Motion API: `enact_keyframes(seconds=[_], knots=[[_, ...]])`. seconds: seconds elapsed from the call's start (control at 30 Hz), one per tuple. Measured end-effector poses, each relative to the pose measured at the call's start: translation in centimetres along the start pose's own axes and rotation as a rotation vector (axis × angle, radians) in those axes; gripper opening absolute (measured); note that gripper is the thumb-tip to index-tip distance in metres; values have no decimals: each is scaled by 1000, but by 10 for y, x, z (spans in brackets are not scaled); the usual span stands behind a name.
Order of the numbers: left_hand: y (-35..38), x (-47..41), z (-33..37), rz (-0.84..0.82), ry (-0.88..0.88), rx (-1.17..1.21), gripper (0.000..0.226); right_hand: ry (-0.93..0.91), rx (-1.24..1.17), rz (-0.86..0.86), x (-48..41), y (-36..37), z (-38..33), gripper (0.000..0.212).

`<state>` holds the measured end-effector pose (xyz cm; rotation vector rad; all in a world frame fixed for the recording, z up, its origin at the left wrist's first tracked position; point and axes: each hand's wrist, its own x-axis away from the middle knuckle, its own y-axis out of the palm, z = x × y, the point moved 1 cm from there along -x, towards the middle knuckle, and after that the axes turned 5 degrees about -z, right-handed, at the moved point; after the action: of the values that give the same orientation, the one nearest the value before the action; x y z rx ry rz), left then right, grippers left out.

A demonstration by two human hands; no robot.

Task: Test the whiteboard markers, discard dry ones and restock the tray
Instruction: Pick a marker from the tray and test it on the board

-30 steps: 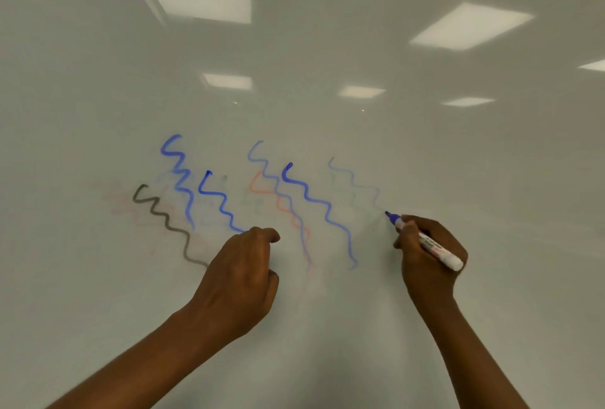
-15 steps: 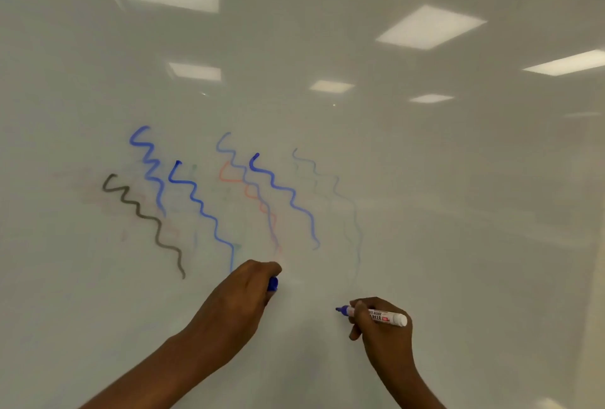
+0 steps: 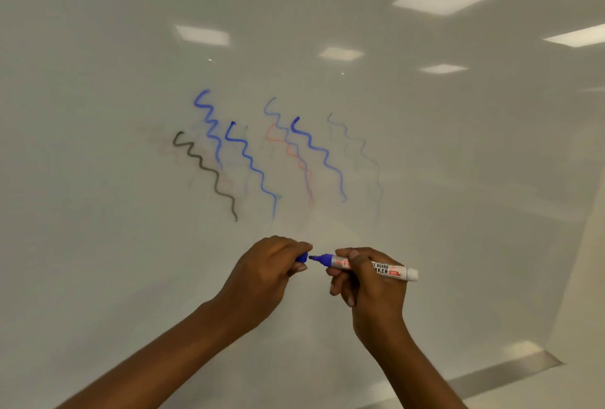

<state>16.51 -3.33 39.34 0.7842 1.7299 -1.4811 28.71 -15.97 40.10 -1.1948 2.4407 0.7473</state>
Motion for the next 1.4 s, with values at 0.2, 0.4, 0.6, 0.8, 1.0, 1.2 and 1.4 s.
enact_keyframes(seconds=[0.2, 0.4, 0.6, 0.8, 1.0, 1.2, 1.4], knots=[[-26, 16, 23, -20, 64, 56, 29, 10, -4, -54, 32, 21, -13, 25], [-53, 23, 84, -60, -210, 548, 21, -32, -148, 81, 61, 40, -32, 48], [-60, 7, 116, 70, -285, 772, 17, -91, -193, 237, 75, 51, -53, 49], [-61, -4, 136, 100, -226, 858, 15, -167, -154, 231, 83, 41, -67, 33], [-26, 11, 139, 34, -241, 779, 10, 7, 24, 268, 93, 2, -52, 41], [27, 27, 133, 13, -451, 684, 14, 7, -7, 493, 92, -45, -34, 25], [74, 24, 132, -59, -311, 532, 62, -254, 937, 321, 92, -100, -10, 70]])
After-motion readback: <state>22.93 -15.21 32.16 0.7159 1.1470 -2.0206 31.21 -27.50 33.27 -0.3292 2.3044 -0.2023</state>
